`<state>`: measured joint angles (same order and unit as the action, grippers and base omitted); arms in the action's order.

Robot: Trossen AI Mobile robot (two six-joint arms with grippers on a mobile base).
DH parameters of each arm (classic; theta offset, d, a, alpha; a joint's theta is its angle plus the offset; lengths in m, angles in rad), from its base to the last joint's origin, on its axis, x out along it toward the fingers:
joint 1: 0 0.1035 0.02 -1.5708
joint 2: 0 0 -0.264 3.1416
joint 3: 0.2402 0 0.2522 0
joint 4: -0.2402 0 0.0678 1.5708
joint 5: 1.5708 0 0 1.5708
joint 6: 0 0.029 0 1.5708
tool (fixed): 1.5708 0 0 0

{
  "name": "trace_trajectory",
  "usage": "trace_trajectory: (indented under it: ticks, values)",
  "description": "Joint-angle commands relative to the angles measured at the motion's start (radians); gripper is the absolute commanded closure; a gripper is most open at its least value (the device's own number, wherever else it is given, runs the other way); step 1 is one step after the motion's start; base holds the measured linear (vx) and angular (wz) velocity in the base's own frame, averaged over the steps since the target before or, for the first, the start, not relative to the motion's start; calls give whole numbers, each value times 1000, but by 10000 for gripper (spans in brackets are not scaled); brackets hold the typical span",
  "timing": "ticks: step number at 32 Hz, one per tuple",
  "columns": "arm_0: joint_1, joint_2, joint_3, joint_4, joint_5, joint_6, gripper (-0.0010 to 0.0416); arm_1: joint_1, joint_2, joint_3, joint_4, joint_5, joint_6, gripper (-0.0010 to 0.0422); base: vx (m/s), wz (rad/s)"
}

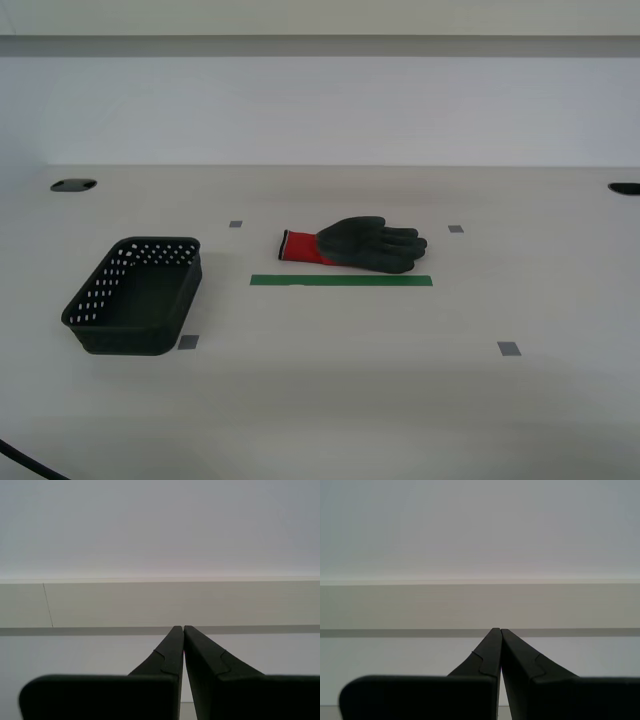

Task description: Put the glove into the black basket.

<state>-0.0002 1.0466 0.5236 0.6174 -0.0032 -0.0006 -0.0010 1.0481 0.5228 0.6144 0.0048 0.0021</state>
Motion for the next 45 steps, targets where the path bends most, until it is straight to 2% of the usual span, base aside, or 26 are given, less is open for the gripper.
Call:
trace_trajectory:
  ticks: [1,45]
  values:
    - [0,0,1,3,0,0,405,0,0,0,4,2,-1,412,0,0]
    - [0,0,1,3,0,0,405,0,0,11,5,2,0,412,0,0]
